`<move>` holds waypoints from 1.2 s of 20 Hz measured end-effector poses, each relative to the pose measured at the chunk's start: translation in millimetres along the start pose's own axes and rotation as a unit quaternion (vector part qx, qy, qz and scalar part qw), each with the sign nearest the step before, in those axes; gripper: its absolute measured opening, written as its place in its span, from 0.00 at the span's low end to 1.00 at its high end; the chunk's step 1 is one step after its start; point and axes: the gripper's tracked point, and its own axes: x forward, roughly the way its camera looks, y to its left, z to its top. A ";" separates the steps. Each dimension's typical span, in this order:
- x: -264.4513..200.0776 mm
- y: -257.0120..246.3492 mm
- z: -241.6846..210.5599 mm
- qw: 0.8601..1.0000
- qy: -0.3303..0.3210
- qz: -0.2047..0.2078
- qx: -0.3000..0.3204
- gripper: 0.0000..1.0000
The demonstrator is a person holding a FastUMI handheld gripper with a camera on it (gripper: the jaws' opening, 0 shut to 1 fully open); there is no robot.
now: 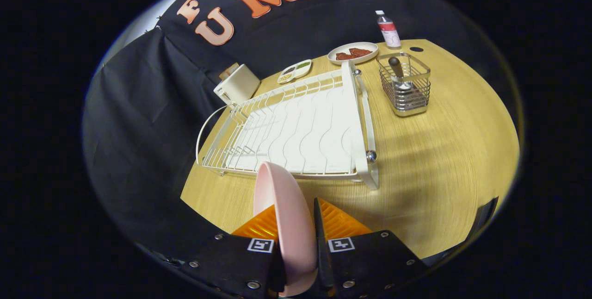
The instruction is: Take the plate from the dish rack, then take the spoon from the basket and place it into the plate.
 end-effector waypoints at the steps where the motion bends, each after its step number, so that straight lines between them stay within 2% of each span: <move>1: 3.7 -0.5 -5.5 1.000 0.006 0.004 0.008 0.28; 10: 32.9 -15.5 -22.5 0.995 0.016 0.042 0.085 0.28; 11: 38.0 -23.0 -20.1 0.995 0.011 0.031 0.090 0.28; 18: 59.8 -35.6 -5.4 0.991 -0.008 0.031 0.128 0.29; 20: 59.8 -38.6 -6.8 0.993 -0.014 0.018 0.112 0.29; 22: 58.7 -40.9 -3.9 0.997 -0.027 -0.001 0.079 0.36; 24: 56.8 -46.2 -2.7 0.998 -0.032 -0.038 0.032 0.43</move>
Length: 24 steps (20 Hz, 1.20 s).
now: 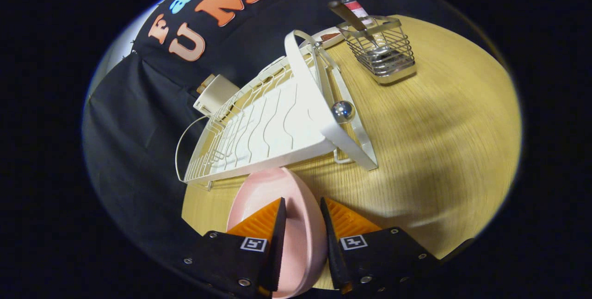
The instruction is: Take the plate from the dish rack, then take the spoon from the basket and place it into the plate.
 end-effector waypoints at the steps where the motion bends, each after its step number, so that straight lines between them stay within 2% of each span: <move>1: -2.3 -4.6 4.3 0.999 -0.010 -0.019 -0.024 0.49; 3: -7.0 -14.0 8.9 0.997 -0.021 -0.046 -0.063 0.64; 5: -9.7 -16.4 10.6 0.996 -0.023 -0.050 -0.071 0.74; 9: -12.6 -33.7 20.0 0.988 -0.048 -0.095 -0.114 0.82; 11: -13.8 -40.6 18.2 0.982 -0.048 -0.114 -0.142 0.84; 14: -21.1 -33.1 25.4 0.979 -0.062 -0.110 -0.162 0.87; 18: -51.2 -31.2 60.7 0.973 -0.108 -0.115 -0.166 0.88; 24: -94.5 -44.9 141.6 0.942 -0.212 -0.167 -0.200 0.87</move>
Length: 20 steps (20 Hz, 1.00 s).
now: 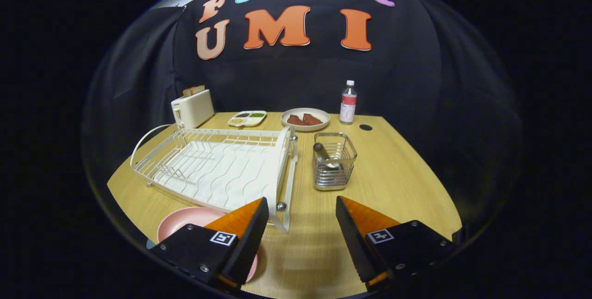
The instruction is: Take the plate from the dish rack, then take the spoon from the basket and place it into the plate.
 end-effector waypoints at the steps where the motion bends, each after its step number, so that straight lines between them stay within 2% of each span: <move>1: 5.7 -5.1 10.6 1.000 -0.013 -0.010 -0.002 0.86; 4: 25.8 -11.0 27.4 0.999 -0.036 -0.028 -0.003 0.80; 11: 66.7 -20.4 28.6 0.997 -0.049 -0.063 -0.009 0.44; 15: 84.8 -27.4 29.2 0.995 -0.057 -0.079 -0.018 0.30; 17: 91.1 -31.3 23.5 0.994 -0.054 -0.089 -0.018 0.26; 20: 97.3 -27.8 16.9 0.995 -0.051 -0.087 -0.015 0.25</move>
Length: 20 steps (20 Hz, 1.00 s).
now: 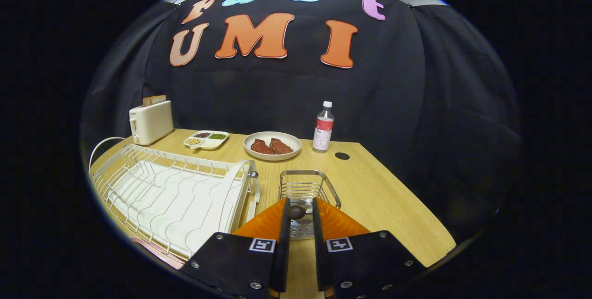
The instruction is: Take the plate from the dish rack, then take the spoon from the basket and place it into the plate.
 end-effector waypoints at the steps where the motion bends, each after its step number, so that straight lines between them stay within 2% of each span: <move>1: 1.7 -1.1 1.5 1.000 -0.003 0.000 -0.004 0.25; 2: 2.4 0.1 3.7 1.000 -0.003 0.000 0.001 0.23; 3: 2.7 1.3 5.4 1.000 -0.006 0.000 0.001 0.15; 6: 0.0 5.2 15.6 1.000 -0.012 0.015 0.009 0.11; 8: -2.2 8.2 22.5 0.999 -0.013 0.026 0.023 0.10; 15: -6.1 -2.1 55.0 0.999 -0.028 0.020 0.021 0.08; 20: -32.1 -10.1 92.5 0.998 -0.060 0.021 0.015 0.08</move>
